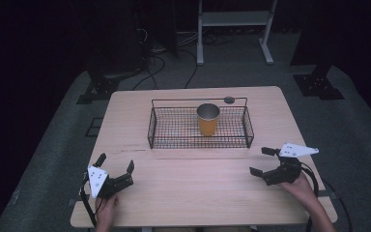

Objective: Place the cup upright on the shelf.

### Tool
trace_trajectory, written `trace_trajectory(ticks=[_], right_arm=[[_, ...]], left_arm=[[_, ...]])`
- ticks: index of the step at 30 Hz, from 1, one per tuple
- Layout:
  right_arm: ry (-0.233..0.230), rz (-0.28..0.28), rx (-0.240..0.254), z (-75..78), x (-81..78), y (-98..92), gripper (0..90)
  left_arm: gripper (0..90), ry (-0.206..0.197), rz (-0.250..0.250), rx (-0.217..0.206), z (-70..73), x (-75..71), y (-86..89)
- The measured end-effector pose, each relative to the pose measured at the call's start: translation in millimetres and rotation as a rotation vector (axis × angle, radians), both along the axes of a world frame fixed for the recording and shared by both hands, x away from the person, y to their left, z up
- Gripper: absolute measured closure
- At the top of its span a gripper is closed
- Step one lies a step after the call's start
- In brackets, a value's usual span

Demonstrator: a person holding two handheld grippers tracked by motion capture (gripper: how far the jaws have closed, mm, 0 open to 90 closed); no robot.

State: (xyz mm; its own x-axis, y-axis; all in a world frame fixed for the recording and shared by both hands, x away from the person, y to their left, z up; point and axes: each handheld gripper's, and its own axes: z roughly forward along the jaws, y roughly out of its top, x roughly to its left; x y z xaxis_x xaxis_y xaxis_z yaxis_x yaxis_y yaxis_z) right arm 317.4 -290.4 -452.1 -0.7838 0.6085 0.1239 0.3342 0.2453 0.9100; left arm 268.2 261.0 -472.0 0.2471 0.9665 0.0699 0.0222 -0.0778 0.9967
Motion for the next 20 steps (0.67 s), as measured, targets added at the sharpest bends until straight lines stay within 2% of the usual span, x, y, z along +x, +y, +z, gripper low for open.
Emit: trace_trajectory(ticks=[1,6,9,13,14,20], right_arm=[[-0.012,-0.015,-0.001,-2.7,-4.5,-1.7,1.3],[-0.016,-0.043,0.034,-9.8,-14.4,-5.6,1.3],[-0.016,-0.063,0.038,-13.1,-21.5,-7.5,1.3],[-0.035,-0.091,0.081,-17.3,-30.0,-11.1,1.3],[-0.044,-0.118,0.055,-20.2,-34.2,-11.9,1.3],[-0.042,-0.130,0.041,-27.0,-43.8,-14.5,1.4]], left_arm=[[0.0,0.000,0.000,0.000,0.0,0.0,0.0],[0.0,0.000,0.002,0.006,0.0,-0.1,-0.5],[0.0,0.000,0.002,0.006,0.0,-0.1,-0.7],[0.0,0.000,0.002,0.008,0.0,-0.1,-0.7],[0.0,0.000,0.001,0.008,0.0,-0.1,-0.8],[0.0,0.001,0.001,0.007,0.0,0.6,-0.6]])
